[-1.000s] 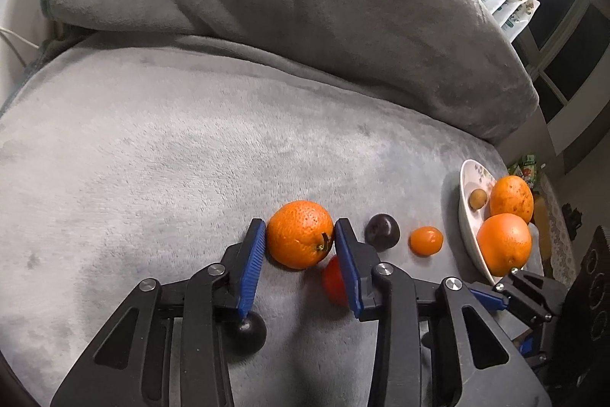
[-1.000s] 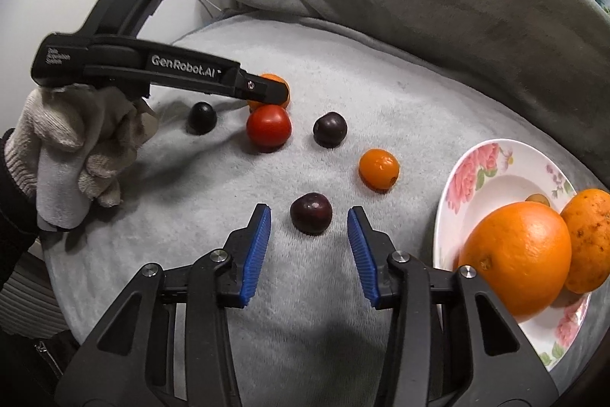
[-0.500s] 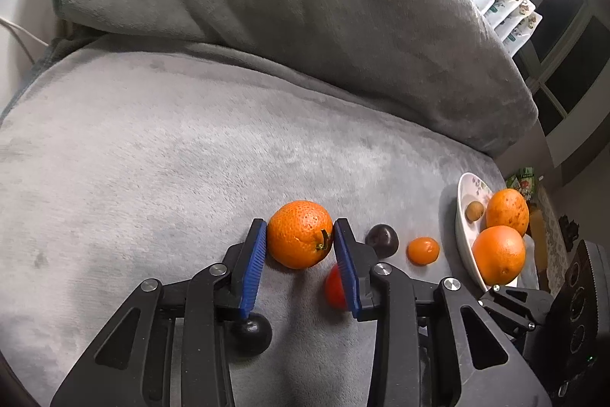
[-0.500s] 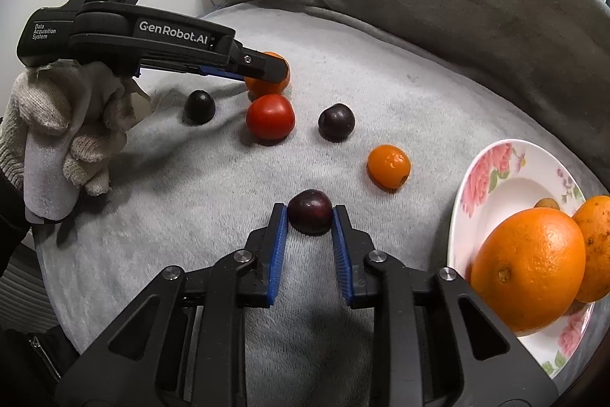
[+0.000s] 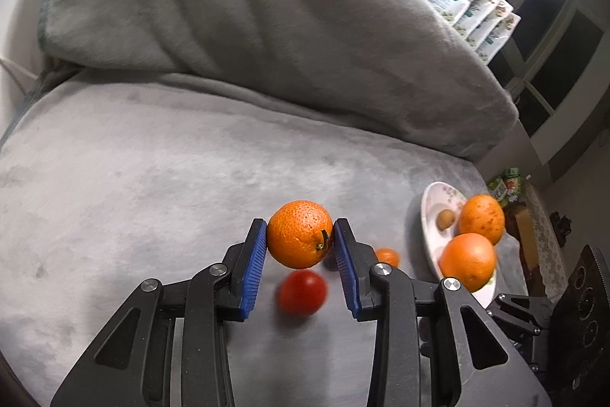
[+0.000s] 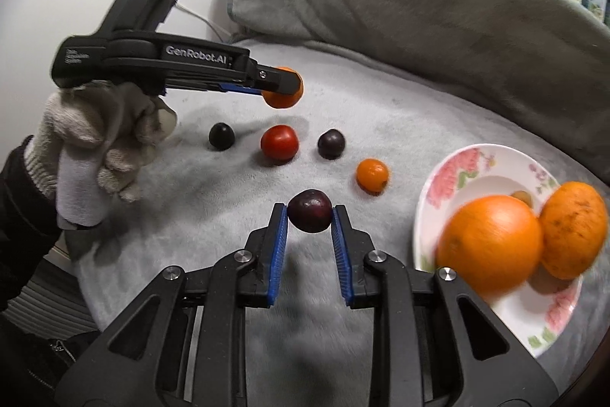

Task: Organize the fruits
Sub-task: 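Carry the plum and mandarin onto the plate while both grippers open there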

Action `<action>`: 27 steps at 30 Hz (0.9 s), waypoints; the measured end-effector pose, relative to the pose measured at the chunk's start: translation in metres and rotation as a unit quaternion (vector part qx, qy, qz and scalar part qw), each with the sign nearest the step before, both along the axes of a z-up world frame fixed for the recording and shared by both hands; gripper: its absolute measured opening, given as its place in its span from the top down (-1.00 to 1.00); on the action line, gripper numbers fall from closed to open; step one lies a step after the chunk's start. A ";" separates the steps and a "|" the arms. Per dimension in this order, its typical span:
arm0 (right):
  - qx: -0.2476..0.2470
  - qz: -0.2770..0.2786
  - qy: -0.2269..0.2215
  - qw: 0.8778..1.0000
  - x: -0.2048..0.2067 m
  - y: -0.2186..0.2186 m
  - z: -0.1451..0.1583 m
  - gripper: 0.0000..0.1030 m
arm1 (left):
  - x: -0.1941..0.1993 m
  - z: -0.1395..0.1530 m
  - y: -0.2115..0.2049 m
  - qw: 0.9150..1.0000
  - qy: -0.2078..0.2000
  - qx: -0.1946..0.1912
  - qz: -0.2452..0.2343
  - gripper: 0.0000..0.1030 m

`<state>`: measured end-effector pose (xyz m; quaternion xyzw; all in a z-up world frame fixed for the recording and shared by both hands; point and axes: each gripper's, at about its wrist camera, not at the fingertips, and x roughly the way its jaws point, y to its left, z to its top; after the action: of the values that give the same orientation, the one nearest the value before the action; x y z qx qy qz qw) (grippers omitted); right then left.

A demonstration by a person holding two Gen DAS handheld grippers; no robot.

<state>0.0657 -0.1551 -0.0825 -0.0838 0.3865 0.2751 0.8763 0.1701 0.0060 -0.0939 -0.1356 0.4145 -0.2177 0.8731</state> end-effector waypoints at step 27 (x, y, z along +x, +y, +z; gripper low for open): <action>0.001 -0.133 -0.017 0.991 -0.036 -0.130 0.020 0.52 | 0.016 0.011 -0.126 0.994 0.004 -0.007 -0.109 0.34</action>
<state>0.0300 -0.2854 -0.0630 -0.0357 0.3790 0.1545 0.9117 0.1858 -0.1201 -0.0829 -0.0971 0.4290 -0.3137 0.8415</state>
